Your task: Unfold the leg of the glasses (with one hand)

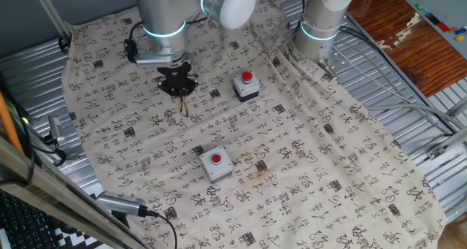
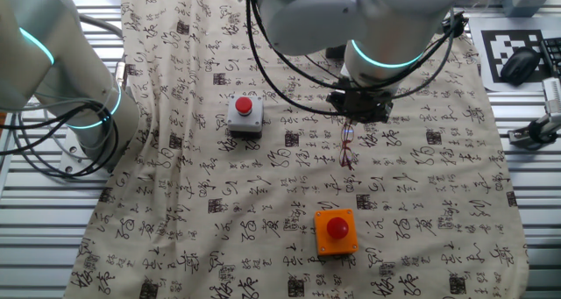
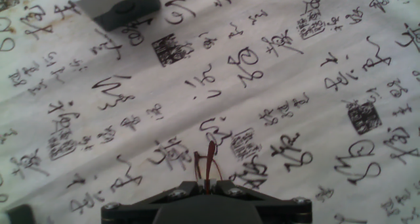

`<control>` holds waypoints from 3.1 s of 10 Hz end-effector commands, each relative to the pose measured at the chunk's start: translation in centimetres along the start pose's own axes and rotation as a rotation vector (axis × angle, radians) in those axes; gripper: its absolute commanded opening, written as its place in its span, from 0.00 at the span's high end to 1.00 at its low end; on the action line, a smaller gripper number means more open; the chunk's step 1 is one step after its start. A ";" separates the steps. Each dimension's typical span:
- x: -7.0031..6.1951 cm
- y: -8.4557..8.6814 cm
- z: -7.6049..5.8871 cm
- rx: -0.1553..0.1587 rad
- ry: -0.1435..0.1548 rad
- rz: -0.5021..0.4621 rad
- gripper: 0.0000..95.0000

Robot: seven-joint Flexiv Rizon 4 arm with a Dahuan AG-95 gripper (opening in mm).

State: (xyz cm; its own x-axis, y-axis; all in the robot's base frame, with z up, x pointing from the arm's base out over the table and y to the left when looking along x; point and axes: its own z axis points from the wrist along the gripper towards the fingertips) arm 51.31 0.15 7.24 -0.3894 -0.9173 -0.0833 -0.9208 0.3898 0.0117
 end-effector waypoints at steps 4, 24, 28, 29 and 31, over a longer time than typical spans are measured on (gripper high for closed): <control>-2.4 -2.9 -1.1 -0.013 -0.026 -0.049 1.00; -3.0 -3.1 -3.9 -0.037 -0.103 -0.089 1.00; -2.9 -2.9 -5.0 -0.039 -0.103 -0.086 1.00; -2.8 -3.0 -5.4 -0.040 -0.103 -0.087 1.00; -2.4 -3.0 -6.0 -0.042 -0.102 -0.094 1.00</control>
State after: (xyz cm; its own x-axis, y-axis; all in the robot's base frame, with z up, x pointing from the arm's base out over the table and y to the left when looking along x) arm 54.91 0.54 13.62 -0.2966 -0.9364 -0.1873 -0.9549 0.2940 0.0426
